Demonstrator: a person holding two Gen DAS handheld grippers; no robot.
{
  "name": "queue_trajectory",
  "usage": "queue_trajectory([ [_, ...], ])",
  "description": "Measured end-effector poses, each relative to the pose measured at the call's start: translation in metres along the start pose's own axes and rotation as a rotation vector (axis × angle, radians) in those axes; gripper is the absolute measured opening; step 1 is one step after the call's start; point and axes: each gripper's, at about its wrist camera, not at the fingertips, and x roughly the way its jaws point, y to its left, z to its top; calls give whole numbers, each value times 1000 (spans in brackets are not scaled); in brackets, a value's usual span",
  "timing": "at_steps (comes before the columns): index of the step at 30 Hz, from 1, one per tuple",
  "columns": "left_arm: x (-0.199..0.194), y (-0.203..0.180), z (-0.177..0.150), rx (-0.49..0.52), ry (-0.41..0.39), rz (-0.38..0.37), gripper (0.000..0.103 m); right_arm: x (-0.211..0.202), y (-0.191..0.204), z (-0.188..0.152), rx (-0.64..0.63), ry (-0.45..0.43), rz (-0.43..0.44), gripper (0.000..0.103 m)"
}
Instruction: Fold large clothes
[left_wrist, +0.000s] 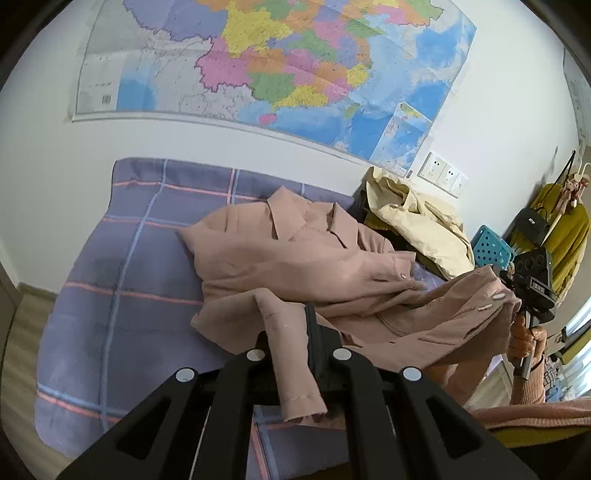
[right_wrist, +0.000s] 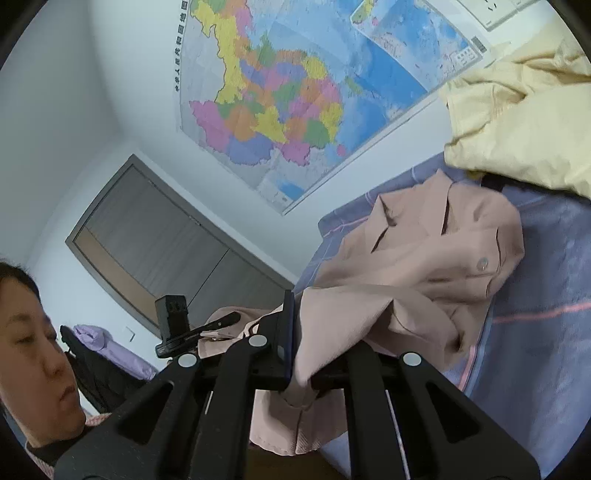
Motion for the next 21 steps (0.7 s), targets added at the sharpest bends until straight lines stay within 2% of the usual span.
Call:
queue_trajectory([
  [9,10,-4,35,41,1,37,5,8,-8,28,9,-29,-5,6],
  [21,45,1,97,70,40,95,5,31,-37,74,78,-65,-33,6],
])
